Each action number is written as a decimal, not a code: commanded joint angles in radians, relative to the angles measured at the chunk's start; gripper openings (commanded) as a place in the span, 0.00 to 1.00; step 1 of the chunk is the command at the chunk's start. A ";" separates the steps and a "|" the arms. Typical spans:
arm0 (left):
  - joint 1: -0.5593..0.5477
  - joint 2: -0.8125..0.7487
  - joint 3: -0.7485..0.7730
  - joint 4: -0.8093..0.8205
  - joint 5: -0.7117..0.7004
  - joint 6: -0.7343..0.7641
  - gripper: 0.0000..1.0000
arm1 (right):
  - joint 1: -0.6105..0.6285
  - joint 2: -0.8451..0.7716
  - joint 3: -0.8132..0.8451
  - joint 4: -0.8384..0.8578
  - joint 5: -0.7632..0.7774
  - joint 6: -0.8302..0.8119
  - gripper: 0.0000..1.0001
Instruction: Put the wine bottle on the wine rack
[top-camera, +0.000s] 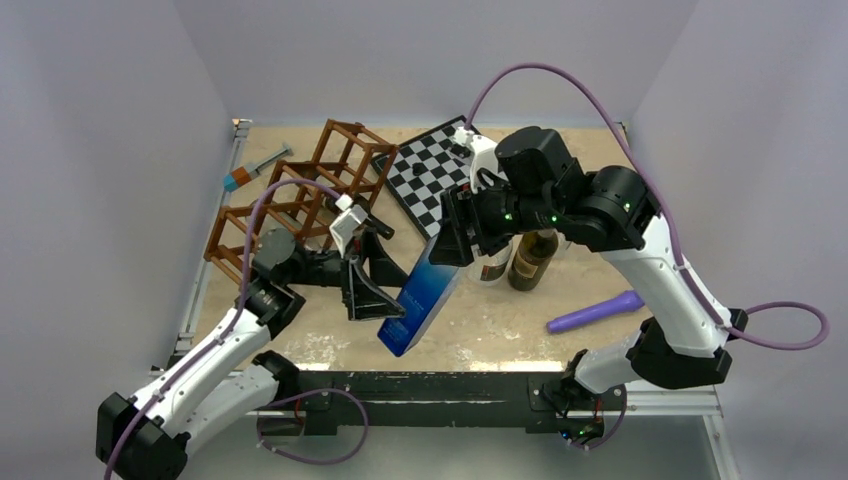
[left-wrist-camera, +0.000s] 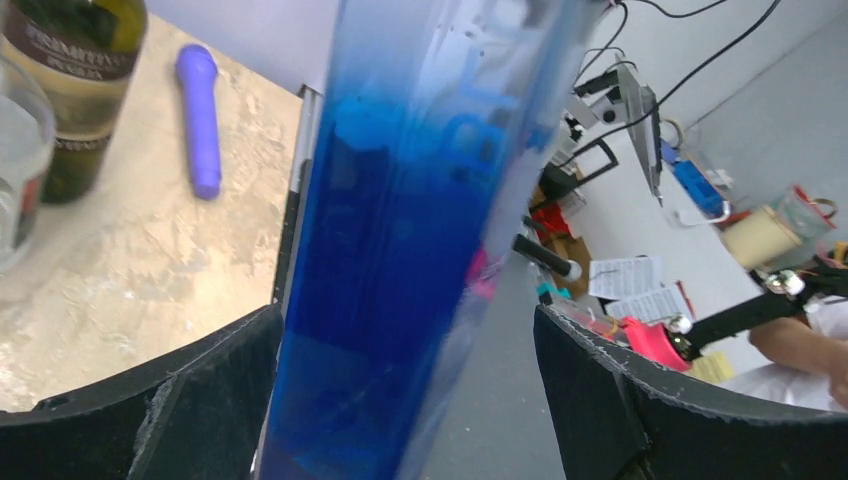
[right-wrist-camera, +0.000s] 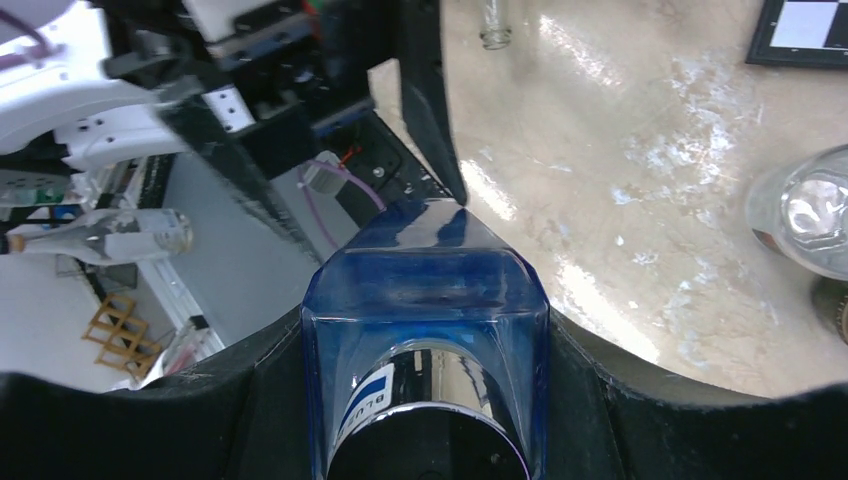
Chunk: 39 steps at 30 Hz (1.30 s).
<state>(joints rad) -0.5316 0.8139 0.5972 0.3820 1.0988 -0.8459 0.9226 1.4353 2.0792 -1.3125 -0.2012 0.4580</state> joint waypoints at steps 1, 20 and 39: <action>-0.059 0.021 -0.031 0.145 0.030 -0.008 0.99 | -0.001 -0.023 0.117 0.128 -0.129 0.091 0.00; -0.157 0.096 -0.054 0.215 0.142 0.032 0.71 | -0.001 -0.093 0.036 0.303 -0.184 0.176 0.00; -0.180 0.075 -0.011 0.056 0.174 0.162 0.20 | -0.004 -0.178 -0.095 0.450 -0.156 0.203 0.00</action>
<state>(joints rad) -0.7078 0.8940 0.5411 0.5270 1.2755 -0.8085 0.9237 1.3186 1.9678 -1.1286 -0.3077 0.5652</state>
